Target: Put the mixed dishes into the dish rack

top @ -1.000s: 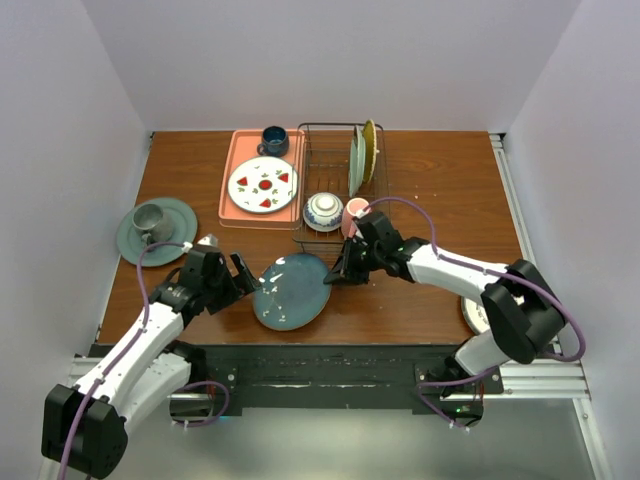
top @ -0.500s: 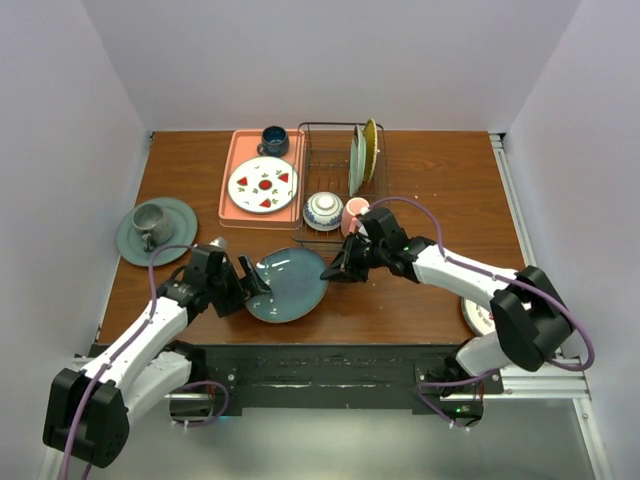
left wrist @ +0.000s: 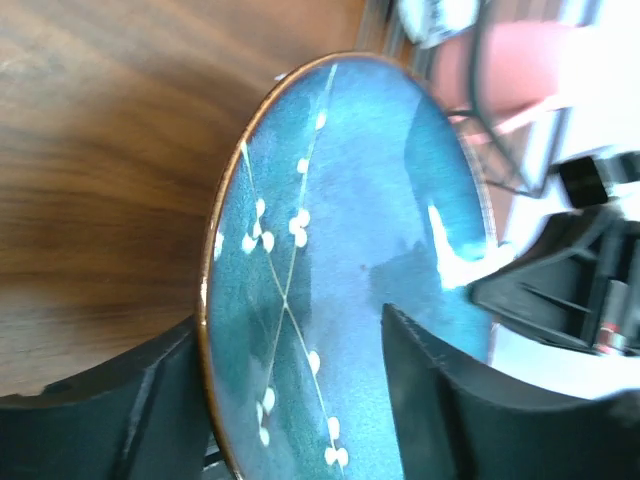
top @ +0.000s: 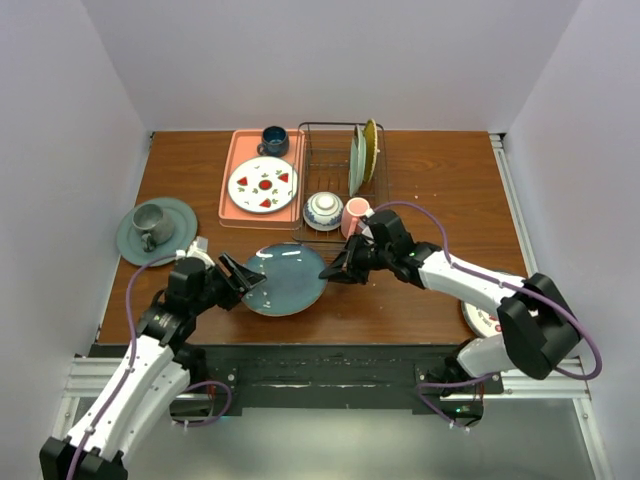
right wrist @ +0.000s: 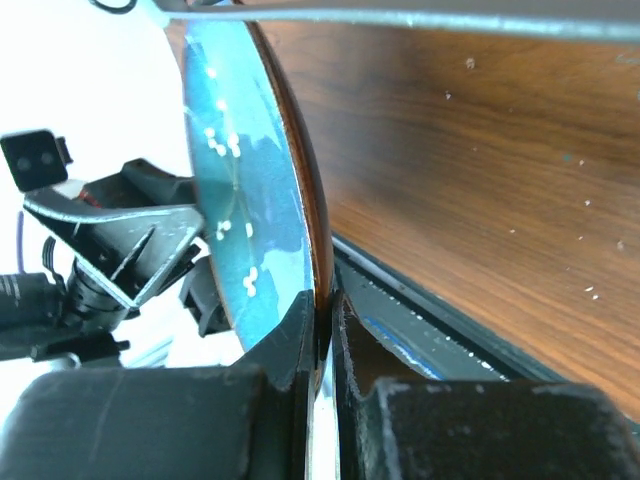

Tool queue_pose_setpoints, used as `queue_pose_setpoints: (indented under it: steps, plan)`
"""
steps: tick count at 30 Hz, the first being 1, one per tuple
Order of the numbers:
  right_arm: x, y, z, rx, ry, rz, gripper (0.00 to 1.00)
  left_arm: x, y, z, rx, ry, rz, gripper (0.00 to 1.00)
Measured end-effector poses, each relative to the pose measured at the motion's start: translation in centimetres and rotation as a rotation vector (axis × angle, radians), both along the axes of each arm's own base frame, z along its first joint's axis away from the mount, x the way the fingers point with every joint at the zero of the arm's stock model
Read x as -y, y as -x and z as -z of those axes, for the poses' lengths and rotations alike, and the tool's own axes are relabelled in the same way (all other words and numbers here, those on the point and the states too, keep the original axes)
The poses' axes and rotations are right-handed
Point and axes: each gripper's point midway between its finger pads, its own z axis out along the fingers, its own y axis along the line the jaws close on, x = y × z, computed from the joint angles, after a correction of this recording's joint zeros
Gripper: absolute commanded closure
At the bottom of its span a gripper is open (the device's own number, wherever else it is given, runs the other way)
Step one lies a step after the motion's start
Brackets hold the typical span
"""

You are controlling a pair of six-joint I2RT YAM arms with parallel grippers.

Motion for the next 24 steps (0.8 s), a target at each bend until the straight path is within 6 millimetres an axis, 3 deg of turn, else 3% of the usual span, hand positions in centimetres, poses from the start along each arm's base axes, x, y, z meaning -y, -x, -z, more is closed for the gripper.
queue_pose_setpoints:
  steps: [3,8,12,16,24]
  plan:
    - [-0.1,0.2,-0.6,-0.007,-0.026,-0.006,1.00,-0.3,-0.1,-1.0,0.033,0.022,-0.032,0.53]
    - [-0.3,0.3,-1.0,-0.012,-0.047,-0.016,1.00,-0.6,-0.1,-0.6,0.016,0.009,-0.050,0.65]
    - [-0.2,0.3,-1.0,-0.018,-0.050,-0.022,1.00,-1.0,-0.2,-0.8,-0.011,-0.015,-0.063,1.00]
    - [-0.2,0.7,-0.9,-0.039,-0.056,-0.042,1.00,-1.1,-1.2,-3.5,0.002,-0.001,-0.099,1.00]
    - [-1.5,0.0,-3.5,-0.008,-0.135,-0.084,1.00,-2.1,-1.6,-7.7,-0.018,-0.075,-0.122,1.00]
